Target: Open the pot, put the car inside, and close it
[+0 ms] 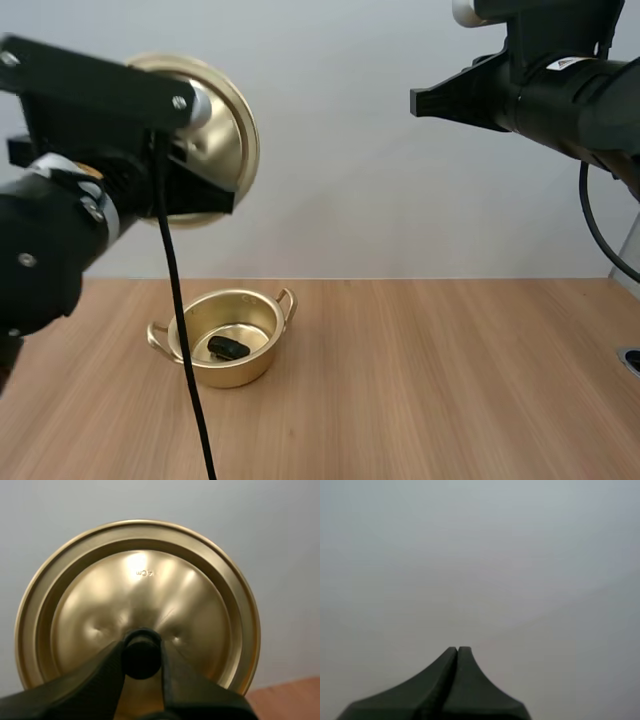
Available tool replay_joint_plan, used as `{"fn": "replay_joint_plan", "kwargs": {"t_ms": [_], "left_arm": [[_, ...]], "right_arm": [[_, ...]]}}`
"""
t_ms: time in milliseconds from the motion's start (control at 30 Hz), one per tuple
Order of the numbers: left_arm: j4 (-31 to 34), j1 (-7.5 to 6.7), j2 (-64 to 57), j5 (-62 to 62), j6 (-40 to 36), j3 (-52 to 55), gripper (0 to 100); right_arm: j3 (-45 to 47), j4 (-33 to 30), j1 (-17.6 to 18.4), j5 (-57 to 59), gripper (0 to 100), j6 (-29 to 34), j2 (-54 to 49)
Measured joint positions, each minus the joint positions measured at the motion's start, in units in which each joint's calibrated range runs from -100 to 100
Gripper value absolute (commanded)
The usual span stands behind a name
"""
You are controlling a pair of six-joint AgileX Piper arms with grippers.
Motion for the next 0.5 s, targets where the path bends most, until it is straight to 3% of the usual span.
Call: {"fn": "replay_joint_plan", "kwargs": {"t_ms": [200,367,500], "left_arm": [[0.0,0.00,6.4,8.9,1.7,4.9,0],[0.0,0.00,12.1,10.3,1.9,0.7,0],[0.0,0.00,19.0,18.5,2.0,-5.2,0]], "right_arm": [[0.0,0.9,0.0,7.7,0,0.0,0.0],[0.0,0.9,0.0,9.2,0,0.0,0.0],[0.0,0.9,0.0,9.7,0,0.0,0.0]]}}
